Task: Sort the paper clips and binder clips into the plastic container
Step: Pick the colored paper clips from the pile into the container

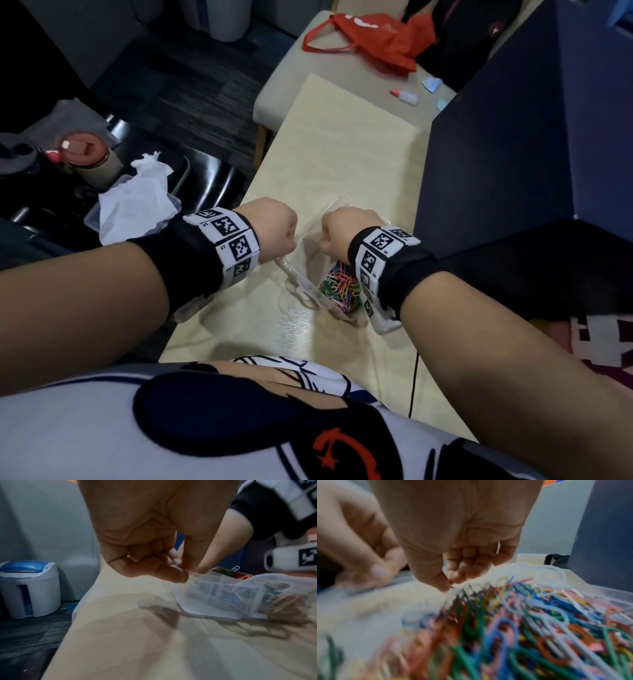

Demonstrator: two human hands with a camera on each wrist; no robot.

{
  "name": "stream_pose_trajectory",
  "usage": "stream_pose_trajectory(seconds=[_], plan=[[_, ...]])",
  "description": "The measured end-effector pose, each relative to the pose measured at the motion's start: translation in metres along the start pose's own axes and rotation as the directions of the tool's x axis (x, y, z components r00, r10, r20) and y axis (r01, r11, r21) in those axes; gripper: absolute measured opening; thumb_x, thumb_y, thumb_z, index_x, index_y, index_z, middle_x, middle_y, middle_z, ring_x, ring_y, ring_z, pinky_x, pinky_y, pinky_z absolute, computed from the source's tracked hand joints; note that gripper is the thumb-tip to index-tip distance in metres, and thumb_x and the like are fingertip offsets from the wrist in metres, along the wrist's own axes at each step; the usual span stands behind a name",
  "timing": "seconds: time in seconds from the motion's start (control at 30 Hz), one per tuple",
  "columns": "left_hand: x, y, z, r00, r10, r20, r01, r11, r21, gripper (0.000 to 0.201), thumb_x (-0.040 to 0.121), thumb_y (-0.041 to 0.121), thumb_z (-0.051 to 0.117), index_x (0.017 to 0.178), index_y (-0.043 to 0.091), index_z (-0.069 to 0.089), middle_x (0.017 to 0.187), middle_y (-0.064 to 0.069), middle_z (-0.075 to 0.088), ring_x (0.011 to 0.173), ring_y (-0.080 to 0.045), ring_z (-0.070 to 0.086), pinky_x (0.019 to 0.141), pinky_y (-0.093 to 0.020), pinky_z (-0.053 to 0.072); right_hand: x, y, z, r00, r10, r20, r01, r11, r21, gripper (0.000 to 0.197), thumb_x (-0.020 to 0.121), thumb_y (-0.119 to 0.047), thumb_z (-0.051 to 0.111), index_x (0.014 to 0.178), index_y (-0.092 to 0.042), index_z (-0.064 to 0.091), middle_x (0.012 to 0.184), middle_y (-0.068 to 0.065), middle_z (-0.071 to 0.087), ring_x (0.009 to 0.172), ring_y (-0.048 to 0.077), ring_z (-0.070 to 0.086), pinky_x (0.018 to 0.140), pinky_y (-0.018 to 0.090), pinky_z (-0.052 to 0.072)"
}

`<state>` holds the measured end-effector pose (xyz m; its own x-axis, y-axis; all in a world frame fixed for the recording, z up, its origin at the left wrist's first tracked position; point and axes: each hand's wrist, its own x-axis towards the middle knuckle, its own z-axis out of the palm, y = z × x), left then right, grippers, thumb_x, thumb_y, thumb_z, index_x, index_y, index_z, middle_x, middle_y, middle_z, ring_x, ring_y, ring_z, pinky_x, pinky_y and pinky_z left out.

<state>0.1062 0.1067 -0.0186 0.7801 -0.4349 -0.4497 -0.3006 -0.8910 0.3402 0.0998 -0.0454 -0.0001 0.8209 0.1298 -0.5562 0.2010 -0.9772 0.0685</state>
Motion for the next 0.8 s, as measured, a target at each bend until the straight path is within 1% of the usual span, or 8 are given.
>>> stream_pose_trajectory(seconds=[0.13,0.23,0.33,0.4,0.47,0.57,0.67,0.8], plan=[[-0.002,0.009,-0.002,0.999,-0.022,0.035,0.020,0.998,0.064,0.015,0.083,0.023,0.053,0.081,0.011,0.063,0.084,-0.006,0.066,0.081,-0.024,0.061,0.060,-0.028,0.042,-0.023,0.024,-0.008,0.963,0.190,-0.189,-0.123,0.939,0.320,0.009,0.086,-0.025,0.053,0.088,-0.016,0.054,0.089,0.003,0.058,0.078,0.024,0.057,0.064,0.030,0.043],[-0.003,0.016,-0.001,0.998,-0.038,0.059,0.032,0.994,0.100,0.019,0.081,0.023,0.054,0.086,0.009,0.066,0.086,-0.008,0.068,0.082,-0.025,0.063,0.057,-0.027,0.043,-0.043,0.040,0.003,0.933,0.354,-0.069,-0.315,0.892,0.324,0.018,0.090,-0.024,0.053,0.098,-0.010,0.058,0.091,0.008,0.063,0.081,0.026,0.059,0.064,0.029,0.046],[-0.005,0.023,0.001,0.996,-0.052,0.074,0.042,0.990,0.136,0.019,0.081,0.023,0.054,0.086,0.009,0.067,0.085,-0.007,0.067,0.080,-0.024,0.063,0.057,-0.027,0.044,-0.054,0.037,0.027,0.943,0.334,-0.006,-0.316,0.899,0.302,0.016,0.091,-0.019,0.049,0.095,-0.011,0.062,0.095,0.009,0.068,0.082,0.027,0.061,0.069,0.030,0.051],[-0.007,0.025,0.002,0.994,-0.065,0.087,0.052,0.988,0.143,0.019,0.082,0.023,0.054,0.085,0.008,0.066,0.080,-0.006,0.065,0.075,-0.023,0.061,0.056,-0.027,0.042,-0.063,0.035,0.035,0.949,0.315,-0.033,-0.283,0.890,0.357,0.018,0.093,-0.017,0.046,0.092,-0.019,0.064,0.101,0.006,0.068,0.081,0.025,0.058,0.071,0.028,0.049],[-0.009,0.027,0.002,0.992,-0.073,0.099,0.056,0.984,0.170,0.020,0.083,0.023,0.053,0.087,0.008,0.066,0.079,-0.006,0.063,0.073,-0.022,0.058,0.054,-0.027,0.040,-0.071,0.038,0.038,0.943,0.326,-0.069,-0.260,0.850,0.459,0.025,0.094,-0.015,0.046,0.099,-0.025,0.068,0.107,0.002,0.067,0.092,0.024,0.061,0.081,0.029,0.051],[-0.013,0.033,0.008,0.998,-0.058,0.023,0.051,0.974,0.221,0.022,0.086,0.028,0.052,0.098,0.009,0.054,0.094,-0.007,0.058,0.081,-0.025,0.056,0.064,-0.032,0.045,-0.083,0.049,0.044,0.894,0.431,-0.123,-0.295,0.773,0.561,0.027,0.091,-0.014,0.046,0.099,-0.028,0.067,0.111,0.001,0.066,0.099,0.024,0.061,0.087,0.031,0.051],[-0.017,0.045,0.022,0.987,-0.050,-0.150,0.067,0.991,0.113,0.046,0.084,0.045,0.057,0.116,0.017,0.040,0.115,-0.010,0.045,0.094,-0.032,0.055,0.077,-0.040,0.048,-0.092,0.057,0.054,0.882,0.461,-0.101,-0.342,0.772,0.536,0.027,0.088,-0.011,0.045,0.091,-0.029,0.064,0.116,0.002,0.062,0.102,0.024,0.059,0.089,0.029,0.048],[-0.016,0.062,0.042,0.994,-0.022,-0.109,0.021,1.000,-0.012,0.071,0.080,0.054,0.062,0.134,0.024,0.026,0.123,-0.012,0.042,0.096,-0.035,0.059,0.080,-0.043,0.051,-0.099,0.051,0.074,0.925,0.370,-0.085,-0.279,0.814,0.509,0.035,0.091,-0.010,0.045,0.114,-0.027,0.064,0.130,0.002,0.050,0.115,0.025,0.053,0.099,0.031,0.041]])
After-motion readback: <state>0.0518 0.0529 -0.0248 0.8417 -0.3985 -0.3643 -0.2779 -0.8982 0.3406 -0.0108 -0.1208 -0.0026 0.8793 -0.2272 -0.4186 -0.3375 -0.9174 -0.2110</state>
